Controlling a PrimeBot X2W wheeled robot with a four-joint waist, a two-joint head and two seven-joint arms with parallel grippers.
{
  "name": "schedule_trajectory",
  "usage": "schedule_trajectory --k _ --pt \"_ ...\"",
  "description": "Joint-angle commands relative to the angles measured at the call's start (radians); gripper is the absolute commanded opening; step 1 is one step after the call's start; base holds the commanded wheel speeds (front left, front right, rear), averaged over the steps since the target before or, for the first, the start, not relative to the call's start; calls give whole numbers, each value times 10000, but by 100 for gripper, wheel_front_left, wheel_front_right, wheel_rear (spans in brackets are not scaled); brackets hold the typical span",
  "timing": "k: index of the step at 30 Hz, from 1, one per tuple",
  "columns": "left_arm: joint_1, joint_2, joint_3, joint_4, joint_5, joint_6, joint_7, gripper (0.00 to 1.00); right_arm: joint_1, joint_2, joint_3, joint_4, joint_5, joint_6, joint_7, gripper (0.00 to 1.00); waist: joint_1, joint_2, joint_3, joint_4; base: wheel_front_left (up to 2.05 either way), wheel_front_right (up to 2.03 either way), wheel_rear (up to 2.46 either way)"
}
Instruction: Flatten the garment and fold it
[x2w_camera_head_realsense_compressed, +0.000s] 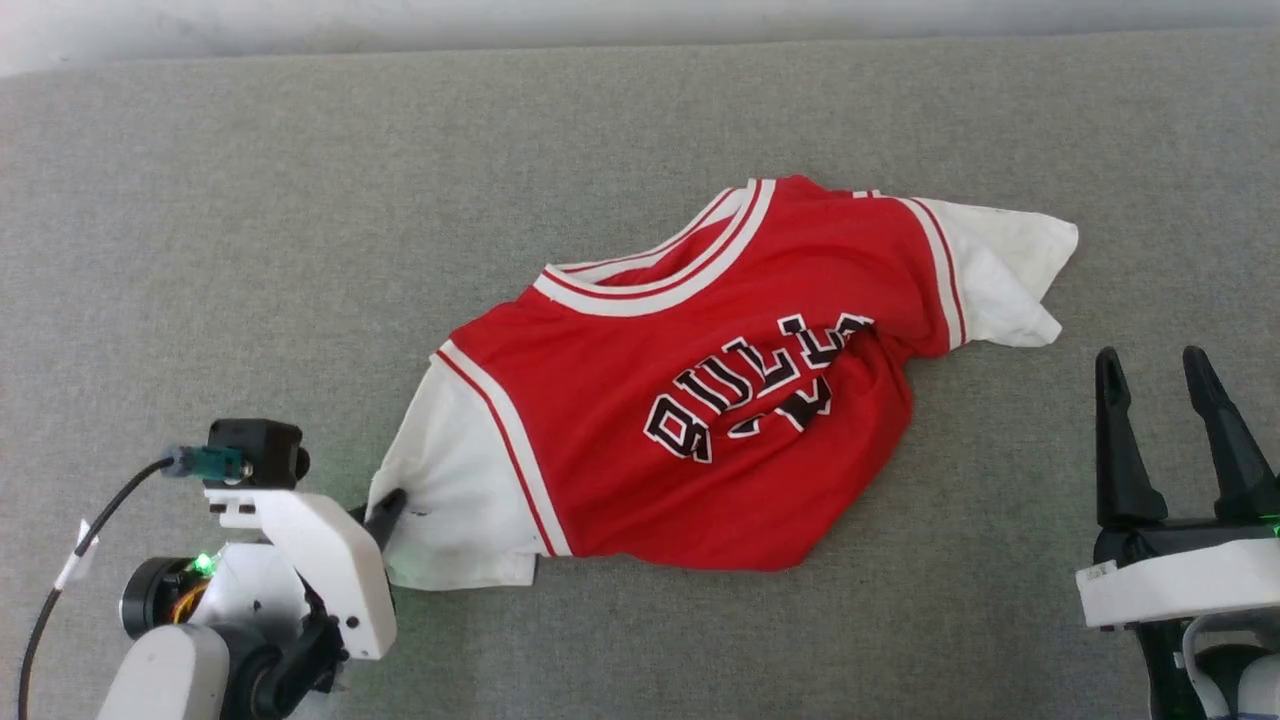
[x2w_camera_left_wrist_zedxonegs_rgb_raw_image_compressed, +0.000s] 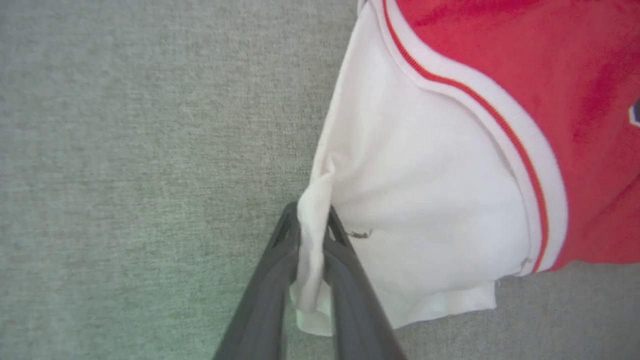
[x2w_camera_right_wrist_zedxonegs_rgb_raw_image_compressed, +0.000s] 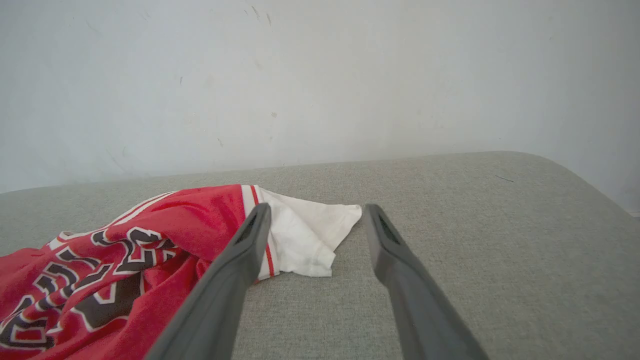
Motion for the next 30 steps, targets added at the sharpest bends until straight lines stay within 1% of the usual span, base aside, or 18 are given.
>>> schedule_trajectory --k 1,4,7,11,14,15,18,20,25,28,30 --pt "202 -240 45 195 -105 -7 -283 0 -92 18 -20 18 -8 -9 -1 100 0 0 -81 45 0 0 0" --pt "-8 -501 444 5 19 244 -1366 0 -61 18 1 36 -43 -9 29 100 0 0 -206 90 0 0 0" --pt "-58 -831 638 -159 -63 318 -2156 0 -70 18 57 8 -25 -9 54 100 0 0 -333 147 0 0 0" --pt "133 -1080 782 -449 -179 360 -2721 0 -461 18 145 -272 -384 -9 340 100 0 0 -361 187 0 0 0" --pt "278 -1168 881 -678 -223 418 -2961 0 -1164 18 20 -413 -259 -9 942 100 0 0 -206 225 0 0 0" --pt "278 -1168 881 -678 -223 418 -2961 0 -1164 18 20 -413 -259 -9 942 100 0 0 -206 225 0 0 0" --pt "304 -1192 899 -831 -250 403 -3091 0 -2062 -61 -322 -442 -832 -9 1923 100 0 0 83 329 0 0 0" --pt "260 -1224 872 -878 -256 390 -3162 0 -2682 -141 -614 -308 -838 -9 2740 100 0 0 303 403 0 0 0" --pt "-11 -1363 668 -905 -300 275 -3307 0 -3761 -1052 -903 589 -871 -9 5436 100 0 0 927 616 0 0 0" --pt "-258 -1421 531 -873 -287 186 -3407 0 -4226 -1575 -967 1068 -943 -9 6503 100 0 0 1292 751 0 0 0" --pt "-432 -1453 444 -846 -279 127 -3464 0 -4466 -1743 -1003 1364 -887 -9 6975 100 0 0 1501 846 0 0 0"
